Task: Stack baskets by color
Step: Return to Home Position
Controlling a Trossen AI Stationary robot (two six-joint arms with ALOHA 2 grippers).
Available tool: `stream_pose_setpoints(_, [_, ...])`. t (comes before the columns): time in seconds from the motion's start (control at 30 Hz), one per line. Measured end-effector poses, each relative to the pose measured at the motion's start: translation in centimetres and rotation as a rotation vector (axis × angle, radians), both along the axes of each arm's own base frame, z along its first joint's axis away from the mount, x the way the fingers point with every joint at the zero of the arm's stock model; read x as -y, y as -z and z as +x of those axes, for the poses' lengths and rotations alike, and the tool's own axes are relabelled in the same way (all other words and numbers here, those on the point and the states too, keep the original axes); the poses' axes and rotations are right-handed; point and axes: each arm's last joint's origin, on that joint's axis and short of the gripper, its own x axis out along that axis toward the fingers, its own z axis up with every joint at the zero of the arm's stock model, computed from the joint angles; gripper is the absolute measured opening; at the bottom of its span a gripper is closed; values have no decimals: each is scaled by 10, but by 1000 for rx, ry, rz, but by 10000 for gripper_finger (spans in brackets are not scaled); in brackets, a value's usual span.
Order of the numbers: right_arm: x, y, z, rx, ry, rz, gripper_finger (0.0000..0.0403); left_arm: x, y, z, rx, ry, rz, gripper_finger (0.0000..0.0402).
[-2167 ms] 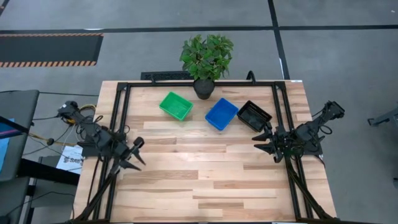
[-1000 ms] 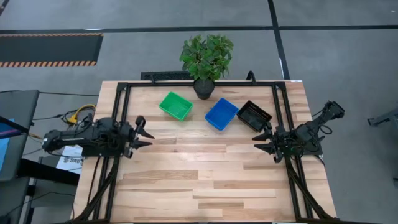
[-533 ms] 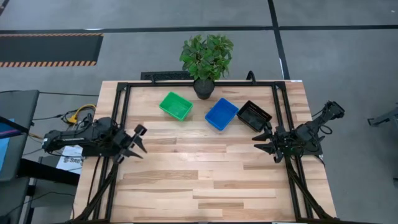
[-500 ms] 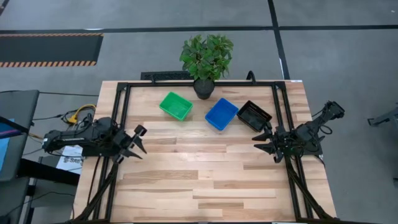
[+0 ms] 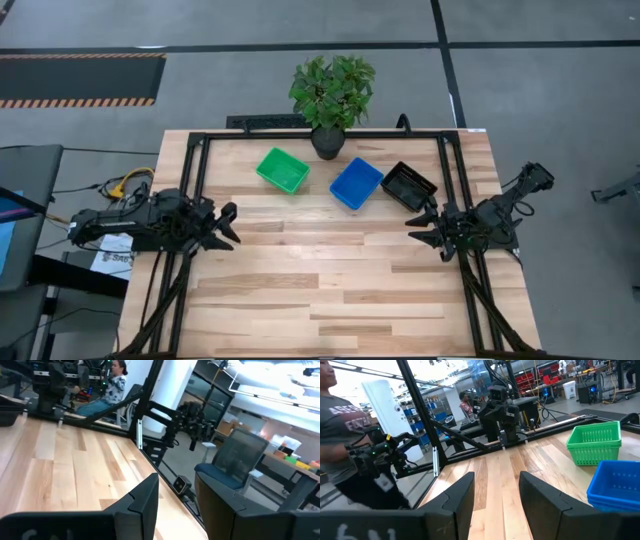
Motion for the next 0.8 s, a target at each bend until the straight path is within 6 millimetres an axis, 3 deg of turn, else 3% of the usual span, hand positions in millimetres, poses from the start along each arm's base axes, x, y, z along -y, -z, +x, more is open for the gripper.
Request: stream_pose_setpoints(0.8, [0, 0, 0, 0, 0, 0, 178, 0, 0, 0, -1, -12, -3, 116])
